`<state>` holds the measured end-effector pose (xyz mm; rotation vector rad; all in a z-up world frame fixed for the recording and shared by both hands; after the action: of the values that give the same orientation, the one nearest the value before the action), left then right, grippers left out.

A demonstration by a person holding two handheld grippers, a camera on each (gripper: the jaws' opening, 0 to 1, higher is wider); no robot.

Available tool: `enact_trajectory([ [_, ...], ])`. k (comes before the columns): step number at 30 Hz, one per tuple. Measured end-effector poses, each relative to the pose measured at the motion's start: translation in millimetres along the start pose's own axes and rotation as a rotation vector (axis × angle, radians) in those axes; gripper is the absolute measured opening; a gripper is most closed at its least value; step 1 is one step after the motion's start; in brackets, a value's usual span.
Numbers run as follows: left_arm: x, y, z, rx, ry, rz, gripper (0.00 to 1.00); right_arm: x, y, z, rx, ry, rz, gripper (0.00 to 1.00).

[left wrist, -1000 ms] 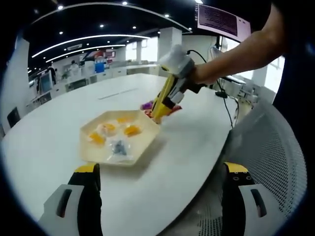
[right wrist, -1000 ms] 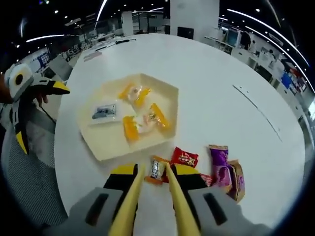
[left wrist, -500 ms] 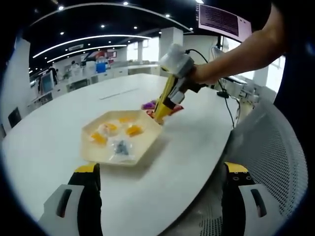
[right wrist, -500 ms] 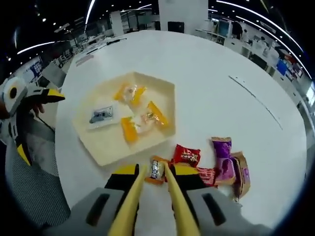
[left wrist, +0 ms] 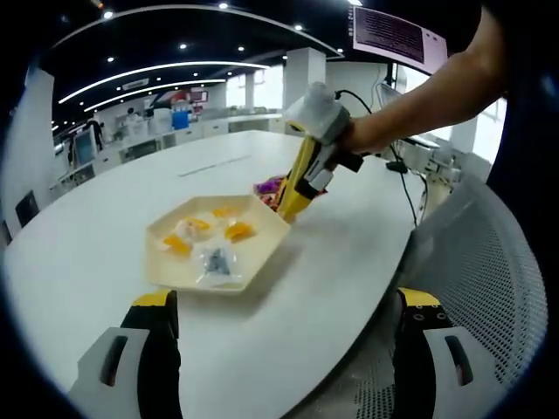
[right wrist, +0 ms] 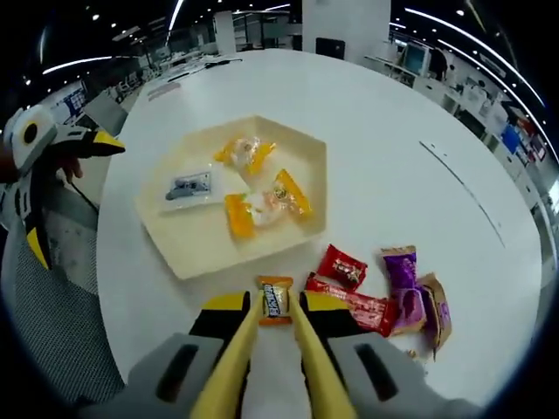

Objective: Place the target food into the container with the food tongs after gripping and lifting it, then release it inside without dropping or visibly crushing the food.

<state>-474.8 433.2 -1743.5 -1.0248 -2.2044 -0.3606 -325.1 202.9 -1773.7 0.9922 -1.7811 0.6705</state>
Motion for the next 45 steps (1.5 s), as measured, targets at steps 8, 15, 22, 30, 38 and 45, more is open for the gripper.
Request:
enact_trajectory([
  [8,-0.2,0.1,0.2,0.001,0.001,0.000,0.99,6.0,-4.4,-3.6,-0.019,-0.003,-0.004,0.19],
  [15,0.6,-0.2,-0.9,0.004,-0.006,0.002,0.99,17.0,-8.6,-7.7,0.015,0.008,-0.032,0.20],
  [22,0.5,-0.2,-1.0,0.001,-0.008,0.004,0.99,36.8,-23.9,-12.0,0.025,0.005,-0.027,0.20],
  [30,0.3,-0.5,-0.9,0.000,-0.009,0.008,0.99,45.6,-28.3,-13.0,0.053,0.002,-0.013,0.20],
  [38,-0.2,0.0,-0.2,-0.001,-0.007,0.006,0.99,47.9,-28.4,-17.1,0.068,-0.001,-0.004,0.20],
  [45,0.1,-0.2,-0.2,-0.001,-0.008,0.007,0.99,51.5,-29.0,-22.9,0.062,-0.008,-0.016,0.20],
])
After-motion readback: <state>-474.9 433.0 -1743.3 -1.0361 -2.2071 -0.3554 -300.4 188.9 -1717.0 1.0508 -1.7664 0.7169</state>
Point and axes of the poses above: the point that each gripper's makers call its tool centre point, and the gripper's own axes: x roughly backward along the fingers, y roughly to its left, z roughly out of its underside, the point moved 8 cm from there along x, roughly backward along the fingers, and after that the axes turned 12 degrees about y, right-handed, at the moved point
